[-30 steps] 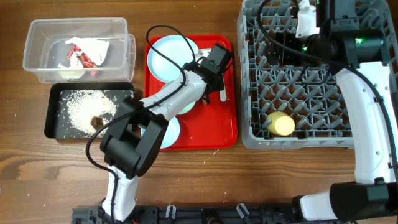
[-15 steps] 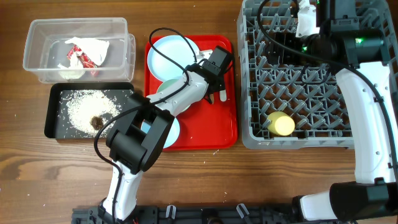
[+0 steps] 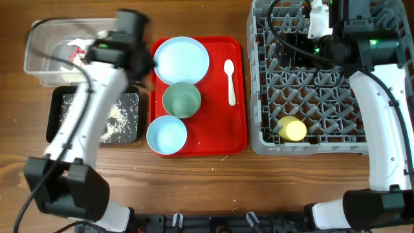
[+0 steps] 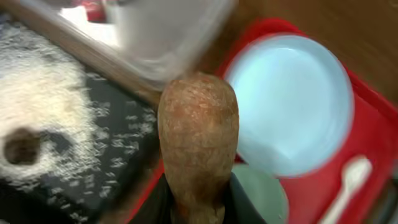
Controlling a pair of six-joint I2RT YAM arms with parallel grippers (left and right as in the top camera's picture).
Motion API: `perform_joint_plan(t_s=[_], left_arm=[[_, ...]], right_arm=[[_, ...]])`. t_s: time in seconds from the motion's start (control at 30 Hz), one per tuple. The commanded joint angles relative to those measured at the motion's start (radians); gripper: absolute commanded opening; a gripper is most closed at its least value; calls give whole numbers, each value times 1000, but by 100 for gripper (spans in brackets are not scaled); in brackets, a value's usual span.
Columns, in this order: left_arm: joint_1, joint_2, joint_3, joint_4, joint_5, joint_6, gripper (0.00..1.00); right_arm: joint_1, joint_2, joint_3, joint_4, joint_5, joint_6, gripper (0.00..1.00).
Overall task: Sort waste into correct bins and load items into the dishwasher rack
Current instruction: 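Carry the carrot left and drop it onto the black tray, then grasp the light-green bowl with the right gripper and lift it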
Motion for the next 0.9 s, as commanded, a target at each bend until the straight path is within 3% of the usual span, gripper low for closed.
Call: perform_joint_plan(t_s=[0.0, 0.13, 0.3, 0.4, 0.43, 0.47, 0.5, 0.57, 0.67, 0.87], left_arm=[[267, -5, -8, -55, -14, -206, 4], [419, 19, -127, 17, -23, -431, 4], [453, 87, -332, 288, -21, -513, 4], [453, 139, -378, 374, -22, -564, 5], [453, 154, -378, 388, -22, -564, 8], [453, 172, -378, 403, -22, -563, 21], [453, 182, -378, 406, -22, -563, 25], [453, 183, -377, 408, -22, -529, 30], [453, 151, -369, 435, -21, -387, 38], [450, -106, -366, 341, 35, -100, 50]], right_arm=[[0, 10, 6, 6, 9, -18, 85], [0, 10, 6, 8, 9, -17, 85], [0, 10, 6, 8, 9, -18, 85], [0, 10, 6, 5, 8, -17, 85], [0, 10, 6, 4, 9, -17, 85], [0, 10, 6, 4, 8, -18, 85], [0, 10, 6, 4, 9, -17, 85], [0, 10, 6, 6, 8, -17, 85], [0, 10, 6, 10, -3, -19, 86], [47, 10, 6, 100, -171, -15, 91]])
